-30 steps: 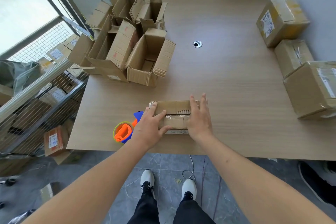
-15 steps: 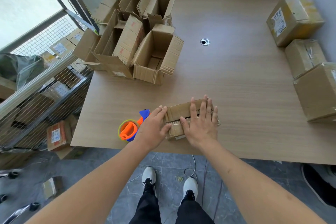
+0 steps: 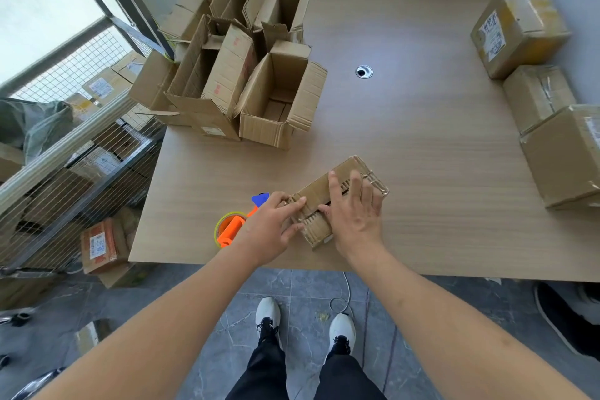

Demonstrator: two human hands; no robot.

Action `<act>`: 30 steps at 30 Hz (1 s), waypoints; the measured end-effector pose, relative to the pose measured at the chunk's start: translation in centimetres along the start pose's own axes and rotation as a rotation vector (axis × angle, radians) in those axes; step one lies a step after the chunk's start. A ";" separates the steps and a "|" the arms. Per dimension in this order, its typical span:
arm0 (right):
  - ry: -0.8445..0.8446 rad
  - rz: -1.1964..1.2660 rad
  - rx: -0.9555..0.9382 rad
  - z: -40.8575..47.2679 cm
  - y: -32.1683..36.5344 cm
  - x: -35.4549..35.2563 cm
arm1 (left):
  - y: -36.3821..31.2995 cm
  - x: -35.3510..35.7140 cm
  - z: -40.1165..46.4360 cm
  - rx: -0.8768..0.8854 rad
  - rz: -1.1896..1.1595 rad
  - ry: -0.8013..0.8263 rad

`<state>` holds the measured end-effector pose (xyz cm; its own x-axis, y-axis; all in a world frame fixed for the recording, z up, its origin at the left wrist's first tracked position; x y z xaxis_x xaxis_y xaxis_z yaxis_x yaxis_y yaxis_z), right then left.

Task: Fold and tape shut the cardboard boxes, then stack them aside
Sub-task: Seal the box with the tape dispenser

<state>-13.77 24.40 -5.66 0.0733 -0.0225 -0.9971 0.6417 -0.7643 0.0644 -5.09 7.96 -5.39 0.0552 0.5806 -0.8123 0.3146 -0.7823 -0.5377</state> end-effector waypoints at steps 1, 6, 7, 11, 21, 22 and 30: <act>-0.025 0.011 0.002 -0.2 0.2 -0.1 | 0.0 -0.1 -0.1 0.012 0.006 0.012; -0.079 0.104 -0.093 -1.3 0.0 -0.4 | 0.1 0.1 -0.4 0.020 0.005 0.001; -0.022 0.119 -0.128 -1.6 0.0 -0.3 | 0.0 0.2 -0.3 0.018 0.003 -0.013; 0.201 0.178 -0.246 -2.6 -0.7 0.6 | -0.6 0.5 0.3 0.031 -0.006 -0.024; 0.106 0.142 -0.358 -2.3 -1.6 1.3 | -1.6 1.3 0.6 0.237 0.183 -0.121; 0.095 0.146 -0.363 -2.3 -1.7 1.0 | -1.7 1.4 0.6 0.223 0.178 -0.126; -0.035 0.275 -0.146 -3.7 -3.6 -1.1 | -3.7 1.0 -0.1 0.239 0.221 -0.122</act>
<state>-13.36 29.59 -4.67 0.2342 -0.2397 -0.9422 0.7043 -0.6262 0.3344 -6.08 11.52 -4.21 -0.0210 0.3708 -0.9285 0.0758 -0.9254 -0.3713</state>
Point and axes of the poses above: each hand's wrist, its own z-axis towards the middle knuckle, its own x-axis out of the palm, y = z × x, the point moved 4 cm from there along z, towards the middle knuckle, and after that the axes turned 14 degrees about -x, right-handed, at the moved point
